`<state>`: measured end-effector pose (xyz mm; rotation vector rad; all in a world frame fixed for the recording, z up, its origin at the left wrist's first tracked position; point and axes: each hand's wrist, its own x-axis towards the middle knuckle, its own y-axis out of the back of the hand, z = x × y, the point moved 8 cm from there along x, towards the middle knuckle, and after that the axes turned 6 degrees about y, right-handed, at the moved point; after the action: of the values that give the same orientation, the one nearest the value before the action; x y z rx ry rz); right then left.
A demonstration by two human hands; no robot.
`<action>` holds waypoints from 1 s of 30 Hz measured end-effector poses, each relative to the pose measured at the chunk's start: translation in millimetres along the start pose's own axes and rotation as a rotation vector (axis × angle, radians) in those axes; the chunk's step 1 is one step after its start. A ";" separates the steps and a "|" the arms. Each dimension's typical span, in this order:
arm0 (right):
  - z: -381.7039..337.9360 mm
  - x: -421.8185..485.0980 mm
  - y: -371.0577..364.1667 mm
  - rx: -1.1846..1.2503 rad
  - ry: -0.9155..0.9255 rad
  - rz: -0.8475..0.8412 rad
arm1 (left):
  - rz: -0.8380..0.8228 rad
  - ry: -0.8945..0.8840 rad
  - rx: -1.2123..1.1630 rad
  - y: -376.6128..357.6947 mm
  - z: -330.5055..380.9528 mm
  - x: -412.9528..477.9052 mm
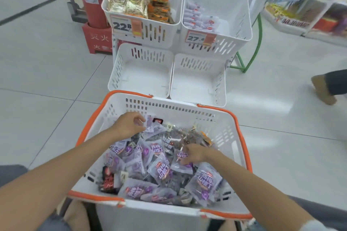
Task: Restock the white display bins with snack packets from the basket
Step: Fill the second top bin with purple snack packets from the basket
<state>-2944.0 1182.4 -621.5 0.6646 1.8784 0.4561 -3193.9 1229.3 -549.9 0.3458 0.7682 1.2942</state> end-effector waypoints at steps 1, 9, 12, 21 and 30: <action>-0.7 -0.1 -1.5 -0.007 0.000 -0.018 | -0.010 0.002 -0.007 -2.9 4.6 -0.5; -76.0 -36.6 80.4 0.406 0.359 0.266 | -0.322 0.054 -0.221 -41.1 48.8 -15.3; -110.8 -36.0 83.7 0.700 0.443 0.156 | -0.337 0.090 -0.387 -39.2 47.9 -15.5; -74.8 7.2 -19.7 -0.111 0.344 0.099 | -0.182 0.272 -0.642 -9.4 -4.8 -12.4; -105.4 -50.6 145.8 0.472 0.542 0.554 | -0.415 0.152 -0.752 -25.9 58.1 -17.7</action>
<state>-2991.6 1262.2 -459.4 1.5179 2.3294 0.5876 -3136.9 1216.2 -519.4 -0.4979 0.3991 1.1243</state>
